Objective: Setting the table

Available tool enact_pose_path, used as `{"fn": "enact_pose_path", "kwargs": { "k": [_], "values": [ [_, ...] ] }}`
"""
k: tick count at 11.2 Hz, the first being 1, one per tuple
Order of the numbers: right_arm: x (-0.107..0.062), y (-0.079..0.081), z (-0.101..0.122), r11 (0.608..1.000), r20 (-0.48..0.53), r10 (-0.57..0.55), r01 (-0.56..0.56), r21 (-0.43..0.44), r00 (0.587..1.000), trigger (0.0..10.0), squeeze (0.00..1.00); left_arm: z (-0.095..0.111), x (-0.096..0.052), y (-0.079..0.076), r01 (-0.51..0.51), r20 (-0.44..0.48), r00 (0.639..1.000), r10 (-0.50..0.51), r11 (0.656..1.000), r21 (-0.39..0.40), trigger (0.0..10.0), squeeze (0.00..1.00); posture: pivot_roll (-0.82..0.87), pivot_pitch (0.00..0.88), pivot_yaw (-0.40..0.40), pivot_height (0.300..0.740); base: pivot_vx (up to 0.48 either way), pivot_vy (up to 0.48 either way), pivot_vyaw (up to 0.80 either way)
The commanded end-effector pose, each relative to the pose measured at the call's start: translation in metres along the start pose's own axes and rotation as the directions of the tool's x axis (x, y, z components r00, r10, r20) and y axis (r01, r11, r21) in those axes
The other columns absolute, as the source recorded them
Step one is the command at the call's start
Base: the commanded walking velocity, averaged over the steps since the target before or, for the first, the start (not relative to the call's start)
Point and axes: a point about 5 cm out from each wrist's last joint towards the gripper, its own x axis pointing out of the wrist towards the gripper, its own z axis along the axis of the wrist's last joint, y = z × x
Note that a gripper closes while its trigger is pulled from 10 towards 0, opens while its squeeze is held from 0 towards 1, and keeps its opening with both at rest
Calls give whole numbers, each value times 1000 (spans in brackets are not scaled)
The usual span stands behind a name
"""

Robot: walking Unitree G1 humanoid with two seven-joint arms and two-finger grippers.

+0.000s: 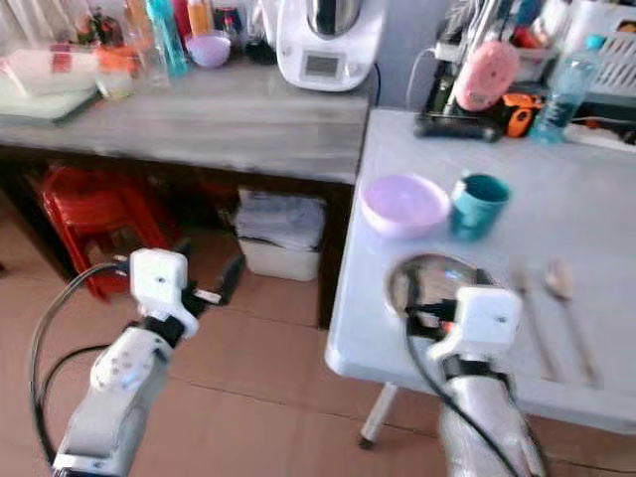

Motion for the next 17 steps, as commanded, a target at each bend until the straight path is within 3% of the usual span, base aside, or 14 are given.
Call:
{"fn": "enact_pose_path", "kwargs": {
  "k": [1, 4, 7, 8, 9, 10, 12, 15, 17],
  "values": [
    [1, -2, 1, 1000, 4, -6, 6, -2, 1000, 10000, 0, 0, 0, 0, 6, -7, 1000, -6, 1000, -4, 10000, 0, 14, 83, 1, 740, 0, -334, 0],
    [2, -1, 1, 1000, 0, -4, 4, 3, 1000, 10000, 0, -1, -1, 0, 7, -17, 1000, -7, 1000, -5, 10000, 0, 13, 84, 0, 740, 0, -355, 0],
    [4, -1, 1, 1000, -3, 7, -7, 12, 1000, 10000, 0, -9, -4, 1, 16, -42, 999, -18, 999, -38, 10000, 0, 11, 86, 1, 740, 0, 0, 0],
    [5, -1, 0, 1000, -8, 19, -18, 11, 1000, 10000, 0, -4, -9, 7, -31, 26, 999, 31, 999, -10, 10000, 0, 10, 88, 0, 740, 0, 0, 0],
    [6, -3, 0, 1000, -9, 17, -16, 10, 1000, 10000, 0, -8, -9, 7, -6, -12, 1000, 5, 999, -54, 10000, 0, 10, 88, 0, 740, 0, 0, 0],
    [7, -5, -1, 1000, -12, 16, -16, 7, 1000, 10000, 0, -7, -11, 7, 21, -4, 1000, -22, 1000, -3, 10000, 0, 11, 90, -3, 740, 0, 0, 0],
    [11, -5, -4, 999, -34, 49, -49, -2, 998, 10000, 0, -13, -24, 4, 157, -5, 988, -157, 987, 14, 10000, 0, 11, 91, -6, 740, 0, 0, 0],
    [21, -4, -4, 994, -40, 106, -106, 9, 994, 10000, 0, -12, -18, -5, 202, 6, 979, -202, 979, -21, 10000, 0, 11, 91, -6, 740, 0, 0, 0],
    [24, 1, -7, 978, -74, 200, -195, 71, 977, 10000, 0, -12, -15, -12, 256, 10, 967, -255, 966, -40, 10000, 0, 10, 90, -11, 740, 0, 0, 0]
  ]
}}
